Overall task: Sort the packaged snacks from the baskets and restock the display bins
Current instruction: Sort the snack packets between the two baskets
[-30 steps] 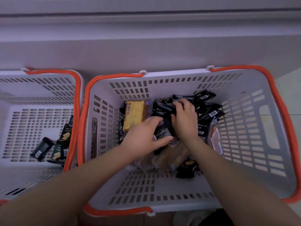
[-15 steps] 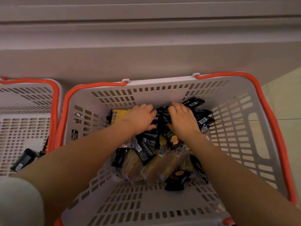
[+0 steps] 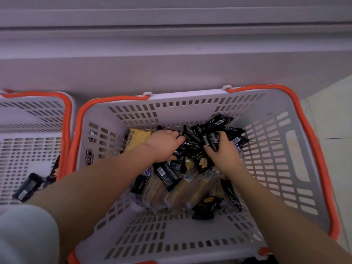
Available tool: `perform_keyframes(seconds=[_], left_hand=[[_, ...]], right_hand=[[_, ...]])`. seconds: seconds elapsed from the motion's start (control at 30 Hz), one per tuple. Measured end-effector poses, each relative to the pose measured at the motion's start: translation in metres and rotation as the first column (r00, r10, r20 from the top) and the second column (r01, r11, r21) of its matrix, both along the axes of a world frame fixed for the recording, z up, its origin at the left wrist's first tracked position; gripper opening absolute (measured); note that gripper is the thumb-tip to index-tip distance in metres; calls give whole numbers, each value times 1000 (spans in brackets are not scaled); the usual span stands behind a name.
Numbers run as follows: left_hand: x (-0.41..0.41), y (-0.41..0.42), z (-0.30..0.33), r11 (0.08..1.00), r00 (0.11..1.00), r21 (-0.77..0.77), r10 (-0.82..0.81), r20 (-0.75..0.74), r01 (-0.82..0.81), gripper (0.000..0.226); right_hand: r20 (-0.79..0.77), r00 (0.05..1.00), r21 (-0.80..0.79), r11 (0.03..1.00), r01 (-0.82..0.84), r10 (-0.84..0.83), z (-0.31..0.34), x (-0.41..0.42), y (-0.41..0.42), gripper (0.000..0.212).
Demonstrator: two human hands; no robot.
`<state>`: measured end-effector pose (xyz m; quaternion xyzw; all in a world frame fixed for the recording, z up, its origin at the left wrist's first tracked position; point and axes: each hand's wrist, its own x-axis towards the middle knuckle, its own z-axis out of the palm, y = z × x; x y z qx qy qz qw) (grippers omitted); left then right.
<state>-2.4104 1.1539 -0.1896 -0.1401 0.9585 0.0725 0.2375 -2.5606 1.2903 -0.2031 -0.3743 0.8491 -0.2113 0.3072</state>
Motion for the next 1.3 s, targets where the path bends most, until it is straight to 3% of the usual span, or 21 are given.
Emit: perform_keyframes(seconds=[0.1, 0.17, 0.27, 0.33, 0.43, 0.53, 0.6, 0.73, 0.8, 0.9, 1.0, 1.1, 1.17, 1.3], left_hand=[[11, 9, 19, 992, 982, 83, 111, -151, -99, 66], [27, 21, 40, 928, 884, 247, 349, -311, -280, 64], [60, 39, 73, 676, 574, 572, 721, -387, -464, 55], [89, 47, 90, 523, 354, 686, 851, -388, -505, 44], [139, 47, 110, 391, 80, 736, 904, -420, -553, 37], [190, 40, 121, 178, -204, 802, 915, -348, -571, 35], [222, 38, 123, 116, -300, 802, 888, -348, -587, 34], [280, 44, 112, 33, -263, 721, 919, -294, -692, 34], [299, 49, 100, -3, -188, 649, 958, -216, -761, 39], [308, 56, 82, 11, -38, 515, 996, -85, -857, 55], [301, 61, 79, 123, 119, 454, 992, -39, -882, 49], [284, 65, 91, 200, 127, 550, 977, -168, -811, 31], [266, 68, 103, 325, 177, 566, 937, -302, -758, 27], [224, 79, 110, 637, 420, 443, 760, -496, -630, 22]], right_hand=[[188, 950, 29, 968, 249, -250, 17, 10, 7, 34], [275, 906, 40, 945, 323, -321, 36, 22, 2, 33], [511, 809, 16, 945, 328, -290, 76, 54, -13, 28], [625, 757, 1, 970, 243, -190, 104, 86, -26, 29], [606, 796, -75, 996, 58, 0, 133, 144, -44, 30], [557, 821, -171, 985, -33, 125, 150, 201, -59, 25], [525, 831, -186, 978, -99, 183, 154, 236, -65, 28], [213, 875, -160, 899, -408, 435, 147, 303, -67, 37], [55, 833, -81, 834, -545, 550, 141, 325, -62, 44], [-37, 771, -66, 768, -637, 636, 136, 333, -51, 37], [-128, 782, -200, 756, -623, 610, 132, 312, -35, 28], [-208, 842, -222, 814, -537, 498, 119, 270, -21, 23], [-173, 903, -157, 895, -418, 392, 103, 237, -10, 20], [-67, 983, 110, 981, -162, 170, 68, 174, 12, 20]])
